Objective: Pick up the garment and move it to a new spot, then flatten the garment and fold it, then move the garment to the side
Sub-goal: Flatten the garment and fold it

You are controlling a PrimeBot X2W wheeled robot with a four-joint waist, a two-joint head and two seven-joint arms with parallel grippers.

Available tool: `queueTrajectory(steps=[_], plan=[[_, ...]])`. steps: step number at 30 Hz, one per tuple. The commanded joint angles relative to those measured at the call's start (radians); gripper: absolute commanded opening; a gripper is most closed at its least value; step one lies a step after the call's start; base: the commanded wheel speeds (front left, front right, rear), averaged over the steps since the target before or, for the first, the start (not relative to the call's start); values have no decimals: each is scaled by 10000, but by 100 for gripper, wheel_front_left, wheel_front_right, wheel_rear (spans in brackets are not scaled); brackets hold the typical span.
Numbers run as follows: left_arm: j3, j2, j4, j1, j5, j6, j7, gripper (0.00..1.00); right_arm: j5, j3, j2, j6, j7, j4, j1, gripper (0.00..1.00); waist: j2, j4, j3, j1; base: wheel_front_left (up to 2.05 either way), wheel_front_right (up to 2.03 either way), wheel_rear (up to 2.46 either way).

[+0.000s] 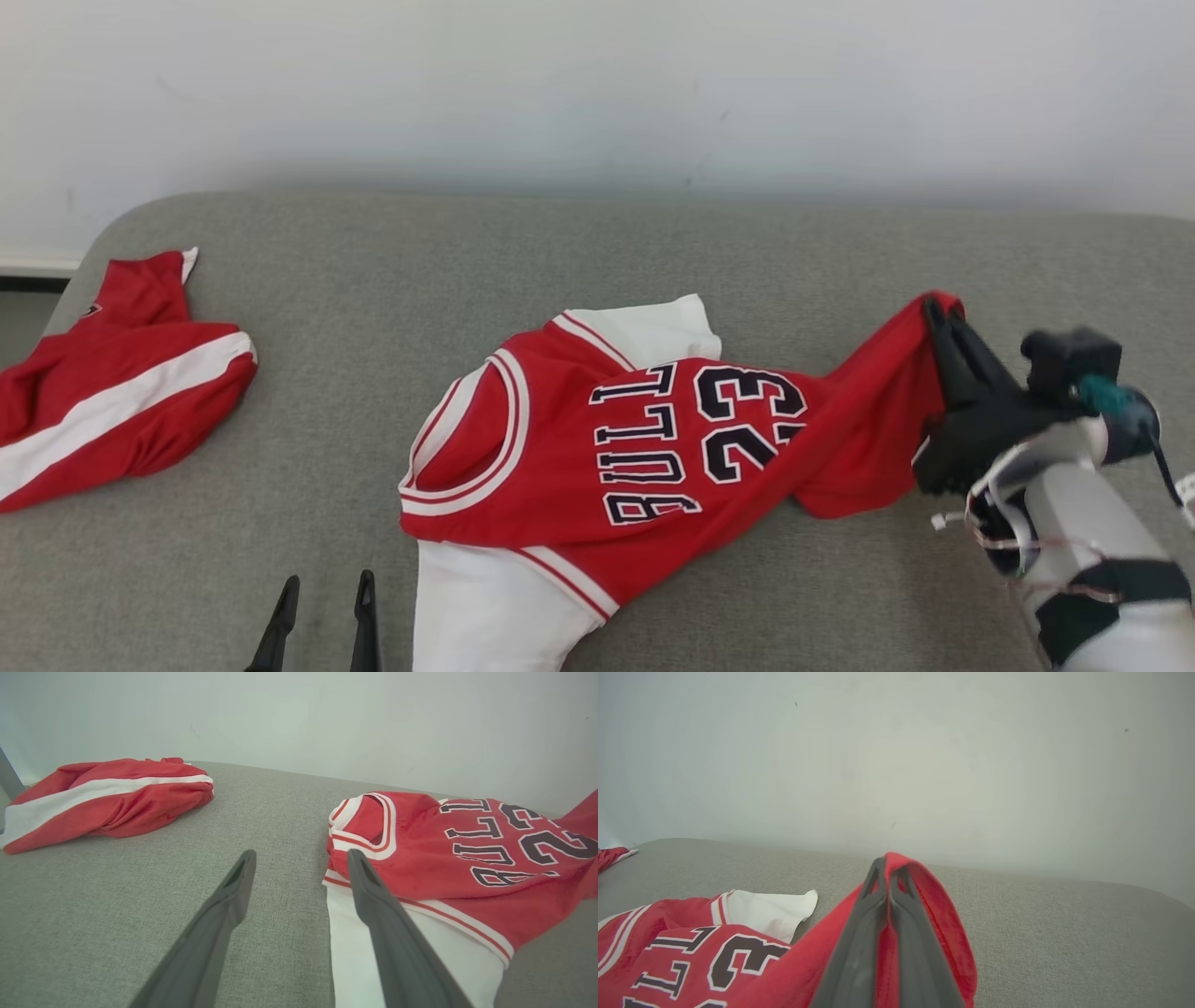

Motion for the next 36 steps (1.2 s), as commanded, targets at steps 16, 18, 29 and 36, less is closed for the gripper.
queueTrajectory(steps=[16,18,29,36], plan=[[-415,-10,154,-459,-384,88,-34,100,-655,-171,25,-23,-642,5062,-3206,100,0,813,700,0,0,0,0],[-433,-12,174,-425,-365,91,-34,100,-501,-201,0,-23,-748,5079,-3191,100,0,671,635,0,0,0,0],[-147,-9,122,-423,-226,23,-34,100,169,-1186,-272,-23,-796,2172,-1340,100,0,-233,420,0,0,0,0],[-10,-6,156,-208,-127,-55,-34,100,202,-2415,125,-23,-798,-22,928,100,0,-440,271,0,0,0,0]])
